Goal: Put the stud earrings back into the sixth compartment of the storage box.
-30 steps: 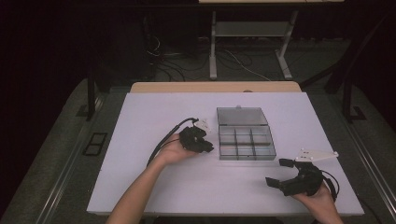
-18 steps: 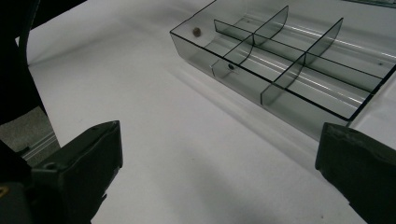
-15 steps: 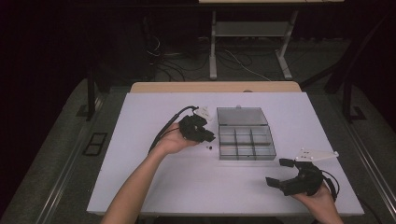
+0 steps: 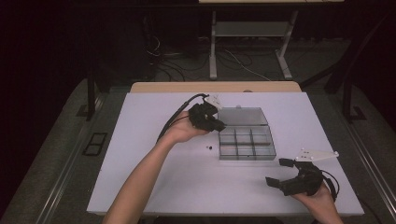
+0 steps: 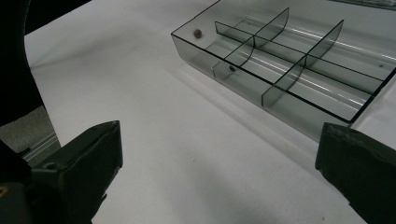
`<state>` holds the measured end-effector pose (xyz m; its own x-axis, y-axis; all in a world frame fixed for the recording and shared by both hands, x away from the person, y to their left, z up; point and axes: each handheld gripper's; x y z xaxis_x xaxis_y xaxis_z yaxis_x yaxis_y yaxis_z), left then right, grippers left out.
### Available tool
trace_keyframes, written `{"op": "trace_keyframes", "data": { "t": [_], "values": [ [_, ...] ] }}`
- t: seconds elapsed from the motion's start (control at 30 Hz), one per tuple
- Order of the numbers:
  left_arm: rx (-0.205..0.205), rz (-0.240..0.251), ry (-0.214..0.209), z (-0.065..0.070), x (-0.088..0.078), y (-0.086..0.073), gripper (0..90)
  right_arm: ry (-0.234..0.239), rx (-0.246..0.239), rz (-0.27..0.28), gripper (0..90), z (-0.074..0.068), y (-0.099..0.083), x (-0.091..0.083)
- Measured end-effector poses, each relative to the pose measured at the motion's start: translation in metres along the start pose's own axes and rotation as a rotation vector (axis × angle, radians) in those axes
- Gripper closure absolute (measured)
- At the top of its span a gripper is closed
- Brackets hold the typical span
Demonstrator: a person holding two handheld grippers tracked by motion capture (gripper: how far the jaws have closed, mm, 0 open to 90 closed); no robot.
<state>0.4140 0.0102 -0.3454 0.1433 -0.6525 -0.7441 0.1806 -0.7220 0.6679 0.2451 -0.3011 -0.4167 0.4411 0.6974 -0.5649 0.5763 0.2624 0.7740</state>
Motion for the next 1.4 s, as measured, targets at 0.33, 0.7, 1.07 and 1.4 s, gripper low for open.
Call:
{"op": "trace_keyframes", "data": {
  "t": [0.33, 0.7, 1.07, 1.4],
  "values": [
    [0.038, -0.008, -0.015, 0.002, 0.014, 0.031, 79.3, 0.003, -0.002, 0.003, 0.8, 0.001, 0.000, 0.000],
    [0.052, -0.008, -0.034, 0.005, 0.033, 0.056, 79.4, 0.009, -0.004, 0.010, 0.7, 0.000, 0.000, -0.001],
    [0.073, -0.014, -0.044, 0.008, 0.061, 0.076, 79.5, 0.011, -0.003, 0.008, 0.8, 0.000, 0.000, -0.001],
    [0.071, -0.021, -0.057, 0.012, 0.091, 0.079, 79.6, 0.013, 0.003, 0.013, 0.8, 0.000, 0.001, -0.003]
  ]
}}
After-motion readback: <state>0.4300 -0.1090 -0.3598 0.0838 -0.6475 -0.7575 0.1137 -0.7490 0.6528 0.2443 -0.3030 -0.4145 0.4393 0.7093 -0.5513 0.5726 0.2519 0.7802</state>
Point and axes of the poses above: each handheld gripper's, and its own axes: x roughly forward along the jaws, y roughly out of its top, z roughly to its right, and after that the axes turned 1 degree about x, right-handed
